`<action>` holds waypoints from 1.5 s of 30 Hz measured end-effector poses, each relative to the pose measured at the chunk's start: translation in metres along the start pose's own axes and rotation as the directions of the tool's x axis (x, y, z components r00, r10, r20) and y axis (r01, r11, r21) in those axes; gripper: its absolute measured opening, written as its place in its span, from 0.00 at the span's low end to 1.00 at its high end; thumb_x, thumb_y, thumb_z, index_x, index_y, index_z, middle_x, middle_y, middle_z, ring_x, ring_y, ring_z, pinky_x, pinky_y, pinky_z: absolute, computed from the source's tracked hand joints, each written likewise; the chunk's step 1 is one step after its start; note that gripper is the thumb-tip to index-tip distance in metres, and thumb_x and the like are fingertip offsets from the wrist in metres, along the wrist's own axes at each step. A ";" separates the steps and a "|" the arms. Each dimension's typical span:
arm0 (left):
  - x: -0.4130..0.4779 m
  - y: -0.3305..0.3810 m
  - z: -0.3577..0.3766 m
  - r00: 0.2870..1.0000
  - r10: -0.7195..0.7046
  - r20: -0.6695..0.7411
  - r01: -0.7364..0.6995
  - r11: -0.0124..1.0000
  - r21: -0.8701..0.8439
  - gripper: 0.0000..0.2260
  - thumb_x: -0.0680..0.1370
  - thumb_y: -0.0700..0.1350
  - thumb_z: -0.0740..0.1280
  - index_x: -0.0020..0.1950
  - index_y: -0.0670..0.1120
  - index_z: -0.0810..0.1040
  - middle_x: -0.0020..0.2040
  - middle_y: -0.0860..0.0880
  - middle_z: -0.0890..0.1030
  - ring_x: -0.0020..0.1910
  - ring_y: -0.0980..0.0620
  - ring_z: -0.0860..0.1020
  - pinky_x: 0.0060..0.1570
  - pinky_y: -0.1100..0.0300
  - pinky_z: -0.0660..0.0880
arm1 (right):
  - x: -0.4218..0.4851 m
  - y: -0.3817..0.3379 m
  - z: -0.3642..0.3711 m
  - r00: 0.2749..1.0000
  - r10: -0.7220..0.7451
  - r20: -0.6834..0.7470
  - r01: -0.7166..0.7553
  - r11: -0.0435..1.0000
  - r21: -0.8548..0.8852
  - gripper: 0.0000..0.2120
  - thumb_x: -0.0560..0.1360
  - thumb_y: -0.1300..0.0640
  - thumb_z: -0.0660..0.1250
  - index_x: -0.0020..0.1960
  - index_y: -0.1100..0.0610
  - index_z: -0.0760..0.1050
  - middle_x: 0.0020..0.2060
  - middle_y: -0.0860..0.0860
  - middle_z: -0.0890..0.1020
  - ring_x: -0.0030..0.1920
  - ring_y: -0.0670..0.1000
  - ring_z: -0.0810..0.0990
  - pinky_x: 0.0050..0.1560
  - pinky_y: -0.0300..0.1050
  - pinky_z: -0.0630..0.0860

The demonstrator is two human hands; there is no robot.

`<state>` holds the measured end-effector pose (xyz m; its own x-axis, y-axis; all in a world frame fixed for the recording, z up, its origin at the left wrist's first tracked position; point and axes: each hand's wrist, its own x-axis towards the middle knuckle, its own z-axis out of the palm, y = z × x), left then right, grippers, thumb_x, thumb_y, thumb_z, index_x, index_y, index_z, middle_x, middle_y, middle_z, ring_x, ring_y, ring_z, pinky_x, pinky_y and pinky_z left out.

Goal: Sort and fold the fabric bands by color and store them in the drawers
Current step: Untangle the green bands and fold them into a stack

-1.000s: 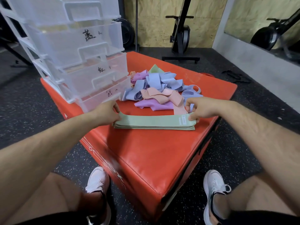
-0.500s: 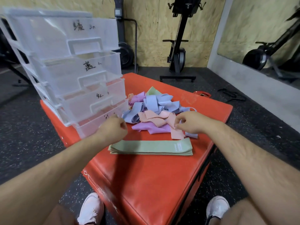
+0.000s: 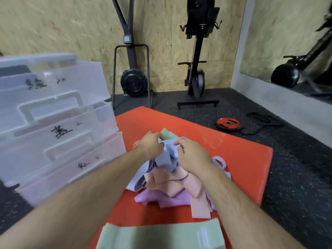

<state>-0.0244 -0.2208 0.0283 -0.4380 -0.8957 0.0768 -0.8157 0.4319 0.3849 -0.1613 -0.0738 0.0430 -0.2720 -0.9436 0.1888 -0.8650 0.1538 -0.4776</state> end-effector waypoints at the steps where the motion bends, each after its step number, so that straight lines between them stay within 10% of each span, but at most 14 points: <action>1: 0.019 0.001 0.005 0.999 -0.026 0.023 0.026 1.000 0.009 0.14 0.72 0.52 0.61 0.55 0.59 0.78 0.53 0.49 0.75 0.56 0.45 0.76 0.59 0.50 0.74 | 0.006 0.005 0.003 1.000 0.005 -0.002 -0.005 1.000 -0.003 0.16 0.81 0.54 0.54 0.63 0.44 0.75 0.61 0.49 0.79 0.61 0.56 0.76 0.60 0.56 0.74; 10: 0.079 0.027 0.012 0.979 -0.096 0.178 0.074 0.989 0.131 0.12 0.80 0.42 0.60 0.58 0.42 0.80 0.57 0.43 0.82 0.57 0.41 0.80 0.54 0.53 0.76 | 0.029 0.036 0.009 0.998 0.054 -0.022 -0.055 0.996 -0.063 0.17 0.82 0.55 0.54 0.66 0.44 0.73 0.62 0.49 0.79 0.61 0.56 0.76 0.57 0.50 0.73; 14: 0.073 0.046 -0.015 0.998 -0.031 0.053 0.033 0.999 -0.034 0.10 0.79 0.37 0.57 0.46 0.43 0.78 0.45 0.41 0.78 0.46 0.48 0.75 0.44 0.60 0.71 | 0.024 0.036 0.002 0.997 0.069 -0.030 -0.069 0.998 -0.002 0.17 0.81 0.56 0.54 0.65 0.45 0.74 0.62 0.48 0.79 0.61 0.55 0.76 0.59 0.52 0.74; 24: -0.022 0.127 -0.156 0.985 0.130 -0.111 -0.167 0.876 -0.452 0.22 0.78 0.34 0.56 0.66 0.51 0.76 0.41 0.51 0.75 0.30 0.56 0.71 0.22 0.71 0.65 | -0.027 0.006 -0.058 0.988 0.053 -0.144 -0.026 0.983 0.183 0.14 0.78 0.54 0.59 0.61 0.44 0.74 0.53 0.44 0.81 0.55 0.51 0.80 0.58 0.55 0.76; 33: -0.122 0.151 -0.216 0.968 0.178 -0.175 -0.235 0.887 -0.397 0.30 0.73 0.33 0.54 0.70 0.57 0.72 0.58 0.50 0.78 0.46 0.48 0.84 0.49 0.50 0.82 | -0.075 -0.029 -0.084 0.961 -0.024 -0.277 0.140 0.903 0.407 0.30 0.70 0.42 0.74 0.69 0.44 0.69 0.59 0.42 0.74 0.53 0.42 0.79 0.52 0.43 0.76; 38: -0.162 0.127 -0.177 0.986 0.132 -0.102 -0.165 0.855 -0.492 0.27 0.75 0.32 0.58 0.72 0.52 0.72 0.53 0.41 0.82 0.41 0.47 0.83 0.45 0.55 0.81 | -0.091 -0.031 -0.072 0.973 -0.062 -0.224 0.130 0.945 0.302 0.08 0.75 0.50 0.65 0.41 0.55 0.75 0.34 0.50 0.79 0.36 0.53 0.75 0.37 0.52 0.73; 45: -0.171 0.071 -0.107 0.996 0.058 -0.070 -0.089 0.785 -0.614 0.24 0.76 0.43 0.68 0.71 0.54 0.70 0.53 0.48 0.81 0.43 0.48 0.82 0.43 0.54 0.81 | -0.101 -0.029 -0.073 0.997 -0.053 -0.050 0.072 0.810 0.583 0.06 0.80 0.60 0.67 0.52 0.63 0.80 0.42 0.57 0.84 0.41 0.49 0.78 0.43 0.47 0.75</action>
<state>0.0330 -0.0482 0.1407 -0.4570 -0.8743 0.1634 -0.3691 0.3535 0.8595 -0.1397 0.0381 0.1000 -0.2467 -0.9344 0.2568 -0.4744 -0.1147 -0.8728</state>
